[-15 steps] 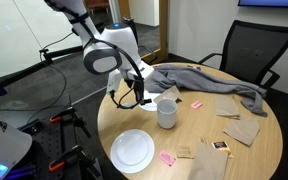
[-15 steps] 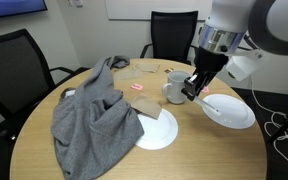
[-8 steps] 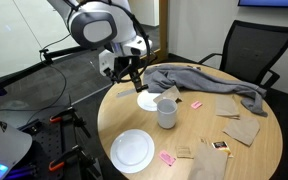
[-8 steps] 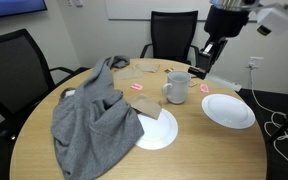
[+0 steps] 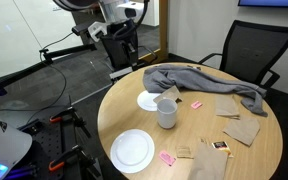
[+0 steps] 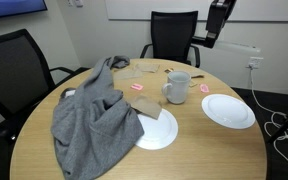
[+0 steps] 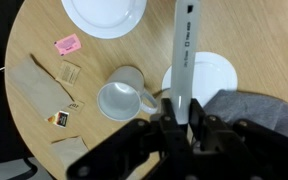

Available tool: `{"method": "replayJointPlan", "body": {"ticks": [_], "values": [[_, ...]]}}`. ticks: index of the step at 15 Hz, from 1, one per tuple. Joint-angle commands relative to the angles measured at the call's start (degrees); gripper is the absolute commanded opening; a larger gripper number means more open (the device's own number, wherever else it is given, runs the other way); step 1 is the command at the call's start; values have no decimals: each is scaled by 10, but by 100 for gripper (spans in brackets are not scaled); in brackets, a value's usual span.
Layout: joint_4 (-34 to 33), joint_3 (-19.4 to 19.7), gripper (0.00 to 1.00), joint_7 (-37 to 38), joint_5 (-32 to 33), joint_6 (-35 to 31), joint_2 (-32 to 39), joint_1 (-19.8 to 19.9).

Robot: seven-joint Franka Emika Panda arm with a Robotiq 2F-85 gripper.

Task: Put the black marker in the mug

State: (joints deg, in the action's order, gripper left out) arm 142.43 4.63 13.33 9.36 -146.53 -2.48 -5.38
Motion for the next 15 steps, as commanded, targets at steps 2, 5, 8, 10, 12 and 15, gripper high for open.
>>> {"method": "replayJointPlan", "body": {"ticks": [2, 5, 8, 10, 12, 15], "values": [[-21, -38, 5, -16, -5, 57, -37, 17], [-19, -44, 21, -7, -3, 37, -26, 21], [-19, -44, 21, -7, -3, 38, -27, 22], [-19, -44, 5, -7, -3, 38, -27, 22], [-14, -50, 5, 62, 31, 0, -23, 30], [-12, -62, 5, 195, 126, -50, -19, 49]]}}
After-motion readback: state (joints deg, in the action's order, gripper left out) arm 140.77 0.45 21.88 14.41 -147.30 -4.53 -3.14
